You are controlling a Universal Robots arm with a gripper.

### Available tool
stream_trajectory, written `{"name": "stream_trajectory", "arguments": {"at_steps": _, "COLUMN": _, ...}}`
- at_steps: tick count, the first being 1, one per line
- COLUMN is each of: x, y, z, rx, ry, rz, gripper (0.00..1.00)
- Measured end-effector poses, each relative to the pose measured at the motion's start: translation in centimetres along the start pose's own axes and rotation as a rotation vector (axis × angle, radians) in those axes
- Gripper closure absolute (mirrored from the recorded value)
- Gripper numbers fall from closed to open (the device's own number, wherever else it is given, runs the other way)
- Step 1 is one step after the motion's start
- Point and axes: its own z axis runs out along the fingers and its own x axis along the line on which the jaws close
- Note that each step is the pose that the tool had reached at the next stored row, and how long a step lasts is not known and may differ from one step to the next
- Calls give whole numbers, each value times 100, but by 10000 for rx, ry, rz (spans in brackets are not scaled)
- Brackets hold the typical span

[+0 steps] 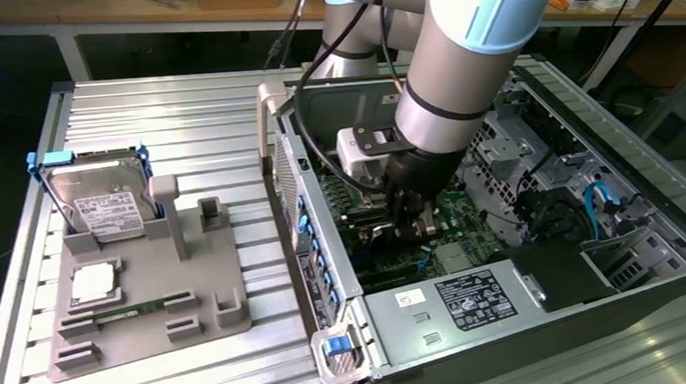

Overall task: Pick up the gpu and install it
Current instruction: 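Insert the gpu into the slot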

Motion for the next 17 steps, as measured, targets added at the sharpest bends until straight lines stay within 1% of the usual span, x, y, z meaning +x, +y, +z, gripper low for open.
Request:
{"name": "stream_trajectory", "arguments": {"at_steps": 3, "x": 1, "y": 0, "z": 18, "rx": -3, "ry": -4, "rz": 0, "gripper": 73}}
{"name": "stream_trajectory", "arguments": {"at_steps": 9, "x": 0, "y": 0, "z": 23, "rx": 0, "ry": -10, "rz": -1, "gripper": 73}}
{"name": "stream_trajectory", "arguments": {"at_steps": 17, "x": -4, "y": -1, "z": -12, "rx": 10, "ry": -20, "rz": -1, "gripper": 73}}
